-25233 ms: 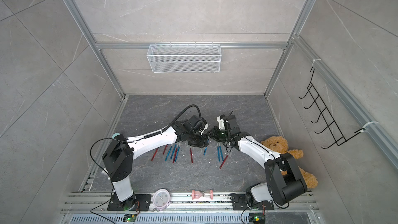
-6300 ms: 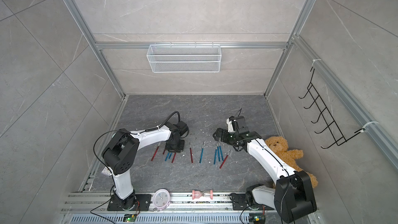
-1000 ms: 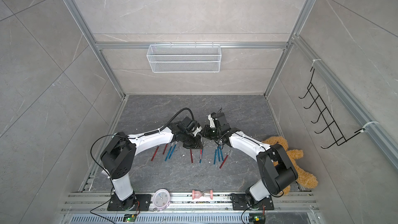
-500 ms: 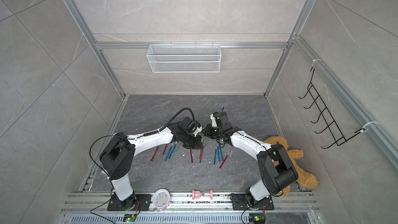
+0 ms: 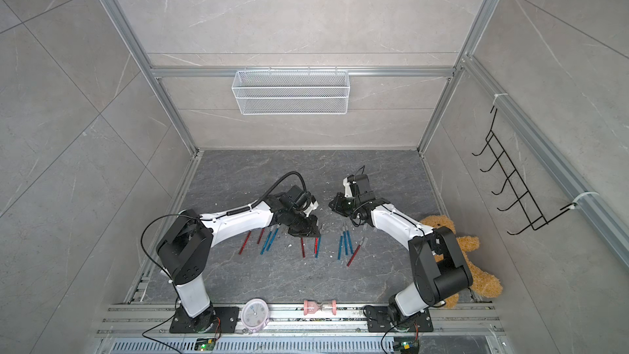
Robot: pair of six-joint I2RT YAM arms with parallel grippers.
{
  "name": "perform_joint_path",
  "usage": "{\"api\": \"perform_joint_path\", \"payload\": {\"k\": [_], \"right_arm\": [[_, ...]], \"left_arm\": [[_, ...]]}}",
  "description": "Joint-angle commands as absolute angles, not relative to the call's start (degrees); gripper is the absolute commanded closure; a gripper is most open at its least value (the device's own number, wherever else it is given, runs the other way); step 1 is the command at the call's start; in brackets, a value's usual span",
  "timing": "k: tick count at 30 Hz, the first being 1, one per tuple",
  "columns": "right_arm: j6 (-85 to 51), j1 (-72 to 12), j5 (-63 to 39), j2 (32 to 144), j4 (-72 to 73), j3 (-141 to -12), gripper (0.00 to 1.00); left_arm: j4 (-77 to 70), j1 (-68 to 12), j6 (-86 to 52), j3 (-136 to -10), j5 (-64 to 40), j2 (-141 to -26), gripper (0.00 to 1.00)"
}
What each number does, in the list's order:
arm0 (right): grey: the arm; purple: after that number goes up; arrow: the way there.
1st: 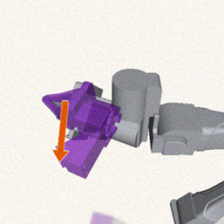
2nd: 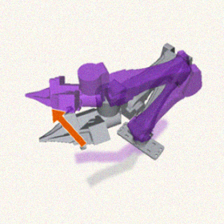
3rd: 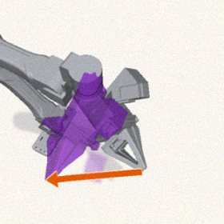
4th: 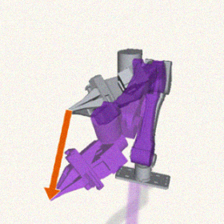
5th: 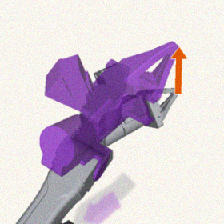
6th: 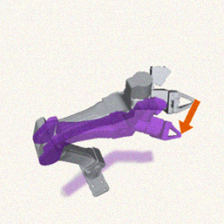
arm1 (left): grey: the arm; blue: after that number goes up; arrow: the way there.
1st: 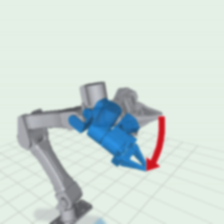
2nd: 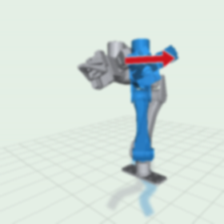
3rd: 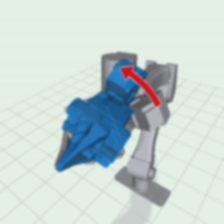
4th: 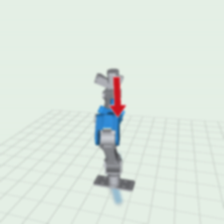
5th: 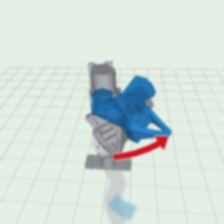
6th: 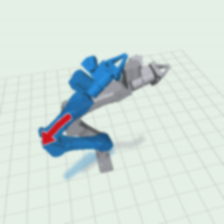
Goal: Remove protective caps from carving knives
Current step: Remove the protective sleeve from the carving knife, then place the protective sleeve at the center of the board.
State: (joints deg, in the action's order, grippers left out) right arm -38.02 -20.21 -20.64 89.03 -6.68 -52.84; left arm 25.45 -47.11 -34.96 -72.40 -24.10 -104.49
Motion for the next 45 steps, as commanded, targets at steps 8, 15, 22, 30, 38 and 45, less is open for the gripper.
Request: {"api": "perform_joint_path", "payload": {"k": [8,15,22,30,38,45], "right_arm": [[-32.9,-20.5,-15.0,96.4,-13.3,-56.1,0.89],[-32.2,-21.7,-12.8,100.5,-15.8,-59.0,0.86],[-32.1,-22.1,-10.7,102.7,-17.5,-60.4,0.84],[-31.9,-22.2,-9.3,104.2,-18.8,-61.4,0.78],[-31.7,-22.3,-8.5,103.3,-19.9,-62.2,0.71],[-31.3,-22.3,-9.0,97.6,-21.8,-62.6,0.70]], "left_arm": [[29.3,-46.4,-34.8,-72.1,-20.8,-101.7,0.90],[30.9,-44.7,-34.4,-70.8,-18.9,-100.1,0.90],[32.5,-42.4,-34.1,-68.0,-17.5,-98.0,0.90],[32.5,-41.3,-34.1,-66.0,-17.1,-96.5,0.90],[33.5,-40.9,-33.8,-65.7,-16.2,-96.4,0.91],[36.9,-40.7,-33.7,-66.2,-12.8,-97.0,0.91]]}}
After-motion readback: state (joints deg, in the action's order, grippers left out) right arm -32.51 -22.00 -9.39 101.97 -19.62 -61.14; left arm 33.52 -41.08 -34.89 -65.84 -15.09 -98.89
